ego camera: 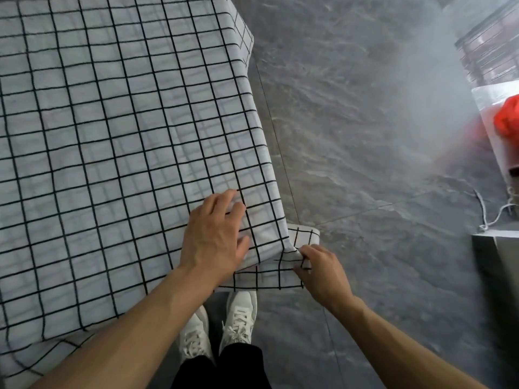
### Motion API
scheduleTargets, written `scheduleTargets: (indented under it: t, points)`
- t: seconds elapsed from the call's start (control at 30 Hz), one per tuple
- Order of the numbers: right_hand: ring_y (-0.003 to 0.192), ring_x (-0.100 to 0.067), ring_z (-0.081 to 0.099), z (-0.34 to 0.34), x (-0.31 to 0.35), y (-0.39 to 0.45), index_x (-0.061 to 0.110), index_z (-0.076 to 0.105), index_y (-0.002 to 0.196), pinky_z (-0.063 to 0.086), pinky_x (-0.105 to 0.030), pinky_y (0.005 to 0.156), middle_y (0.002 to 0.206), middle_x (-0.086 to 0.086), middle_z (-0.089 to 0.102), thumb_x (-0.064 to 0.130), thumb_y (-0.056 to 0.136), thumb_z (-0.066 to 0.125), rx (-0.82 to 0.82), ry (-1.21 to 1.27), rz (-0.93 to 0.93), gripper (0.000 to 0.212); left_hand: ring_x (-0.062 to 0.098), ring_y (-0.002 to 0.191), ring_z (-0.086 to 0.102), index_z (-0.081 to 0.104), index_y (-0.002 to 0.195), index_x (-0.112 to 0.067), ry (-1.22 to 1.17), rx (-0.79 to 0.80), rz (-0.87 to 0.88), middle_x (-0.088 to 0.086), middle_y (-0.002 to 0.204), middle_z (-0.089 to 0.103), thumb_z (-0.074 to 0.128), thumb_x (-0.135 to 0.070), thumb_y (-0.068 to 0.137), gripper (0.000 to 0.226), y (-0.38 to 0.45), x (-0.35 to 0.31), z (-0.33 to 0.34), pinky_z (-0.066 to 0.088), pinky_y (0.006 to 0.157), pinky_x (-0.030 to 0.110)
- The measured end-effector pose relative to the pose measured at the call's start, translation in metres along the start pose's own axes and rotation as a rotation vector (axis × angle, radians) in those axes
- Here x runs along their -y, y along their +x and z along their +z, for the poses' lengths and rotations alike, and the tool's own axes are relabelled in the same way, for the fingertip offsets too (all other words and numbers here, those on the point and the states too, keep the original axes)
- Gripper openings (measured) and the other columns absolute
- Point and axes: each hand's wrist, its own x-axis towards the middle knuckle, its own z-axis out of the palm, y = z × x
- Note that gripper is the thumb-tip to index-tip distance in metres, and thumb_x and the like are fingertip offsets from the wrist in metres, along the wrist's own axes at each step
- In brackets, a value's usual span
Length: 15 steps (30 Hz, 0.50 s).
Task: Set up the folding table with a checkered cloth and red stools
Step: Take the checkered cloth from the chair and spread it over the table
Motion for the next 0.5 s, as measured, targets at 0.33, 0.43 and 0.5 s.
scheduleTargets:
  t: [0.33,0.43,0.5]
  points:
    - [0.064,-0.016,0.058,0.008,-0.057,-0.029,0.016,0.061,0.067,0.048,-0.034,0.058,0.065,0.005,0.061,0.011,0.082,0.069,-0.075,0.162,0.461,0.017,0.023,0.128,0.035,0.048,0.125,-0.019,0.063,0.037,-0.046,0.002,0.144,0.035,0.065,-0.044,0.081,0.053,0.003,-0.014,-0.005,0.043,0.1,0.04]
    - [0.075,-0.018,0.066,0.013,-0.06,-0.035,0.015,0.065,0.082,0.056,-0.036,0.071,0.079,-0.001,0.068,0.011,0.088,0.065,-0.122,0.492,0.64,0.007,0.025,0.128,0.036,0.049,0.125,-0.017,0.079,0.038,-0.047,0.004,0.144,0.036,0.066,-0.043,0.081,0.054,0.002,-0.016,-0.006,0.044,0.098,0.042]
    - [0.079,-0.019,0.069,0.017,-0.053,-0.037,0.014,0.058,0.103,0.055,-0.037,0.069,0.093,-0.009,0.069,0.02,0.096,0.06,-0.163,0.881,0.717,0.009,0.026,0.129,0.035,0.048,0.126,-0.016,0.093,0.043,-0.049,0.005,0.145,0.036,0.065,-0.042,0.082,0.054,0.002,-0.018,-0.005,0.045,0.098,0.043]
